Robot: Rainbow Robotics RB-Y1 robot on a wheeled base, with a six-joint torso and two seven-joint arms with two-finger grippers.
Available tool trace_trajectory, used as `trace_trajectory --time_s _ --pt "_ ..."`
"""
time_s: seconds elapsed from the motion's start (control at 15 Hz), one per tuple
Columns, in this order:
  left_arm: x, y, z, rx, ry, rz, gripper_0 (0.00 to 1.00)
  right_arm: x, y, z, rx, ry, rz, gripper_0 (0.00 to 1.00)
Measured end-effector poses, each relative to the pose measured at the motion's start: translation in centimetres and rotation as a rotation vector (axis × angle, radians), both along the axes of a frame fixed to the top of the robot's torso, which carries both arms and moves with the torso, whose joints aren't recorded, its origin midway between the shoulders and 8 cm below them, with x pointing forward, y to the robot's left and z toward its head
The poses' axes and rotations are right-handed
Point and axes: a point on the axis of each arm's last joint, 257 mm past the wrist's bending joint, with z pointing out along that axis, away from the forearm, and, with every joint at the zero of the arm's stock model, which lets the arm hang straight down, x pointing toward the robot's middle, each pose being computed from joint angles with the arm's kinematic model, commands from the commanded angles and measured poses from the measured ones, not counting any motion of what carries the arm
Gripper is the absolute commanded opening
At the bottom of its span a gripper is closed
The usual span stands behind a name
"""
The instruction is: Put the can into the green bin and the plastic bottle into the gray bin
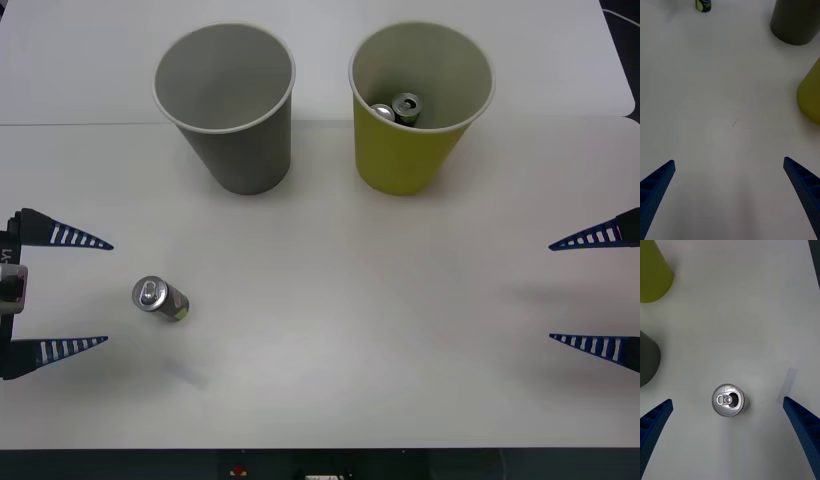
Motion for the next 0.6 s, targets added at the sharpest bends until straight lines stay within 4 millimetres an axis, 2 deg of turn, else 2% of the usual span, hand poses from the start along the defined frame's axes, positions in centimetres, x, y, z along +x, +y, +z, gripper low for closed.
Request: trace_trajectory --time_s 0.27,0.4,0.6 --pt "0.1 -0.4 0.2 -0.030 -0.015 0.008 1.00 0.0 0.0 0.0 0.000 0.000 0.000 1.00" --pt "0.5 -0.3 1.0 -0.030 -0.057 0.012 1.00 0.0 0.0 0.0 0.000 0.000 0.000 1.00" --pt "0.6 0.4 0.7 -0.046 -0.057 0.036 1.00 0.0 0.0 0.0 0.000 0.000 0.000 1.00"
